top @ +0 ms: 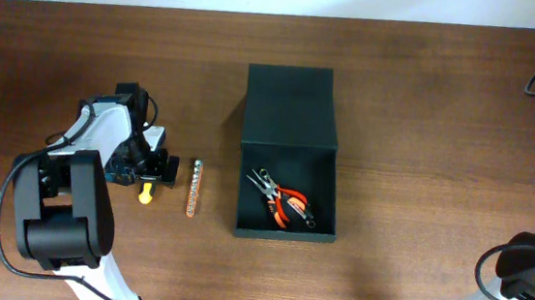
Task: Pack container
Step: 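Descend the left gripper around the screwdriver shaft, then close the left gripper on the yellow screwdriver and lift it, then carry the screwdriver with the left gripper over the box and lower it, then open the left gripper and raise it out of the box, then move the left gripper over the orange socket rail and align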
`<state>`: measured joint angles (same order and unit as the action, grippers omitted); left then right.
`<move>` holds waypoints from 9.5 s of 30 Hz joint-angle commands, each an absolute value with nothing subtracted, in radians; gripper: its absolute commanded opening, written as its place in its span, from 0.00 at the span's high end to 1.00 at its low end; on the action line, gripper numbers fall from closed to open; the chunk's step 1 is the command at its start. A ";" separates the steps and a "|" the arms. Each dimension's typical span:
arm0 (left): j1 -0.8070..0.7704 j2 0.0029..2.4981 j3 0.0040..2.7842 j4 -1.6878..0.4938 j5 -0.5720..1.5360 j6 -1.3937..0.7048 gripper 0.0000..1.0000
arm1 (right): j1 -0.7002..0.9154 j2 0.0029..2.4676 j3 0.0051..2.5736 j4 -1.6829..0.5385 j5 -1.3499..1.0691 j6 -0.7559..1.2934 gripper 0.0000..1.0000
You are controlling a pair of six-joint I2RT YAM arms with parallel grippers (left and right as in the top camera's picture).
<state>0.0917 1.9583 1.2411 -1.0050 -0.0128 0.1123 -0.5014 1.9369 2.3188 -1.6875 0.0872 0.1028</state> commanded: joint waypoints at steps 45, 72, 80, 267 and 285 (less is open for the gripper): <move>0.089 1.971 1.244 -1.035 -0.023 0.098 0.01 | -0.505 1.938 2.317 -1.687 0.086 0.110 0.01; 0.087 1.971 1.244 -1.002 -0.003 0.091 0.01 | -0.505 1.938 2.317 -1.687 0.086 0.110 0.01; 0.087 1.971 1.244 -1.003 -0.003 0.091 0.01 | -0.505 1.938 2.317 -1.687 0.086 0.110 0.01; -0.259 1.835 1.886 -1.685 -0.046 -0.216 0.01 | -0.505 1.938 2.317 -1.687 0.086 0.110 0.01; -0.259 1.657 1.157 -1.004 -0.023 -0.269 0.01 | -0.505 1.938 2.317 -1.687 0.086 0.110 0.01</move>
